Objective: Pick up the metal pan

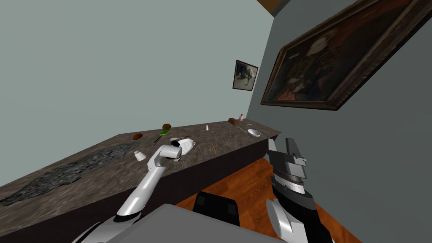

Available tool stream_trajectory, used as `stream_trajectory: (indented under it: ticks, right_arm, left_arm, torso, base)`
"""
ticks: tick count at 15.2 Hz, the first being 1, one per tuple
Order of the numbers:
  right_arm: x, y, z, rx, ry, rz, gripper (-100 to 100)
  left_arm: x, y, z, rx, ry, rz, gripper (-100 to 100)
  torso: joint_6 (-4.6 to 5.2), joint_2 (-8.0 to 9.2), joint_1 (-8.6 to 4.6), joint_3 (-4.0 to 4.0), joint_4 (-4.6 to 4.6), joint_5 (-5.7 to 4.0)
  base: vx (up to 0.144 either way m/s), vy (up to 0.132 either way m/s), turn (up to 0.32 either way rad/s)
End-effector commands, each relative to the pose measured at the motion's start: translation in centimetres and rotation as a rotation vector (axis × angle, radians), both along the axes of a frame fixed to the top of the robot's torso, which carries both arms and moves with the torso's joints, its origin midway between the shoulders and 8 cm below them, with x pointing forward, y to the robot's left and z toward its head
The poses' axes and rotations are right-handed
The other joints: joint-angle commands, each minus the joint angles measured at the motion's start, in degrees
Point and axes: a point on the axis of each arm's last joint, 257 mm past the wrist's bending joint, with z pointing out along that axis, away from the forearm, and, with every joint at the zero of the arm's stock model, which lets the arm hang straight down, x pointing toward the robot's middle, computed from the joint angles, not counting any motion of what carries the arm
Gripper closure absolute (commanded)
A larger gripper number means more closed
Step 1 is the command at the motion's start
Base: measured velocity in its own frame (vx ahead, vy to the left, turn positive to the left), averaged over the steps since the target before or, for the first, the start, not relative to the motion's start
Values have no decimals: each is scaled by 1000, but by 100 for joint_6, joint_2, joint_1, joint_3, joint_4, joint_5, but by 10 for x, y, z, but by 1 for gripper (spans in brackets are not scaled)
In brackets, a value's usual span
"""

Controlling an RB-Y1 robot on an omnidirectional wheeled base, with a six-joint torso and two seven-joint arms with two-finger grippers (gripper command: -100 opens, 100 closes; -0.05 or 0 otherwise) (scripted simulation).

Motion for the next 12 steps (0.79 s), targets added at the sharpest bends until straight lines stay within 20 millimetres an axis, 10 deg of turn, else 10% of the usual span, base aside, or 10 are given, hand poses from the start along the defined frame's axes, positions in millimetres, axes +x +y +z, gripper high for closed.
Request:
stream_trajectory:
  ticks: [1, 2, 3, 12]
  right_arm:
    - [0, 0, 0, 0, 0, 0, 0]
    - [0, 0, 0, 0, 0, 0, 0]
    - [0, 0, 0, 0, 0, 0, 0]
    - [0, 0, 0, 0, 0, 0, 0]
  left_arm:
    - [3, 2, -7, 1, -3, -3, -100]
    - [1, 1, -3, 0, -1, -1, -100]
    - [1, 1, -3, 1, -2, -2, 100]
    - [-3, -2, 10, 0, -3, 1, 100]
  torso:
    - [0, 0, 0, 0, 0, 0]
    - [0, 0, 0, 0, 0, 0]
    - [0, 2, -1, 1, 1, 0]
    - [4, 16, -16, 10, 4, -9]
  base:
    - [15, 9, 7]
    - [9, 5, 3]
    - [0, 0, 0]
    - [-9, -5, -7]
